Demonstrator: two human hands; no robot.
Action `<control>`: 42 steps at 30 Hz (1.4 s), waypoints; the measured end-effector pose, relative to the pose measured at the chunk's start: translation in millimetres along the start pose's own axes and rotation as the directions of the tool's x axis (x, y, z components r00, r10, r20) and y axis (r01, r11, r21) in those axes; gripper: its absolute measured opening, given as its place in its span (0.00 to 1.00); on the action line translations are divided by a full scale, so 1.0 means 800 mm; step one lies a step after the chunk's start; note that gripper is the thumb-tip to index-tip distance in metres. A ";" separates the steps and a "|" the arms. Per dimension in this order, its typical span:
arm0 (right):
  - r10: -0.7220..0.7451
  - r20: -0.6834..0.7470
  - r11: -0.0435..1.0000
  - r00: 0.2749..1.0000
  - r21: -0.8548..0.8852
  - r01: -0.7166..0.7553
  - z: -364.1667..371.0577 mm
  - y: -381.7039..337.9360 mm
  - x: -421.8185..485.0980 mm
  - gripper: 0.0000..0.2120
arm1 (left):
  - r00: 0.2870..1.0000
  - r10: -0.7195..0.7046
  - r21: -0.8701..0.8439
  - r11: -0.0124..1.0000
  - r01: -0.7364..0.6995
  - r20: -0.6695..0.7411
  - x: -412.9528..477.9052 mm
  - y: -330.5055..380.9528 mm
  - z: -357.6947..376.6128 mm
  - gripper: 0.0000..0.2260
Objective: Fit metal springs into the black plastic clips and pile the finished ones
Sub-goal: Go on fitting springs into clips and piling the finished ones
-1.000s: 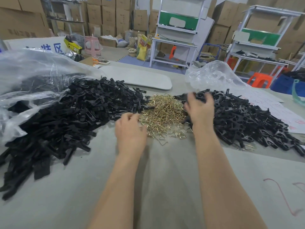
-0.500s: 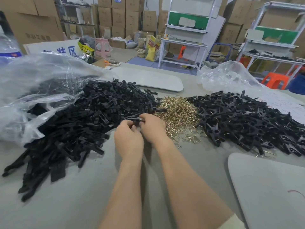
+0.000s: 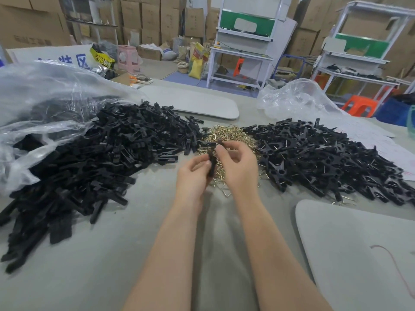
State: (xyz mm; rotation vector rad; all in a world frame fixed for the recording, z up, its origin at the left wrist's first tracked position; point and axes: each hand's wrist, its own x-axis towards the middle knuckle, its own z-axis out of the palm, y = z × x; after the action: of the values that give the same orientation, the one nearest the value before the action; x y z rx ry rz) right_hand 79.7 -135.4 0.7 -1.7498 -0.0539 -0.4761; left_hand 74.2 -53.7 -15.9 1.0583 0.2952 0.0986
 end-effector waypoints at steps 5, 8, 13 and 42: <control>0.005 0.010 1.000 1.000 -0.009 -0.005 -0.010 0.015 -0.011 0.05 | 0.991 -0.034 0.107 0.994 0.020 0.127 -0.007 -0.006 0.004 0.11; 0.041 0.017 0.997 0.999 0.058 -0.042 -0.012 0.019 -0.006 0.08 | 0.995 -0.014 0.100 0.995 0.003 0.103 -0.007 -0.004 0.002 0.08; 0.112 -0.049 0.983 0.993 0.150 -0.103 -0.016 0.024 0.001 0.10 | 0.995 0.031 0.076 0.996 -0.039 0.097 -0.003 -0.005 0.002 0.06; 0.096 0.172 0.991 0.980 0.075 -0.110 -0.033 0.010 0.002 0.08 | 0.989 0.093 0.103 0.989 -0.105 0.112 -0.009 0.003 -0.004 0.05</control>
State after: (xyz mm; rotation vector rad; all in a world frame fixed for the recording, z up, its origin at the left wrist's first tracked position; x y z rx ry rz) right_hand 76.2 -162.6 -2.3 -1.6972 -0.1016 -0.2461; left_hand 66.7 -51.5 -14.0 1.1820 0.1517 0.1157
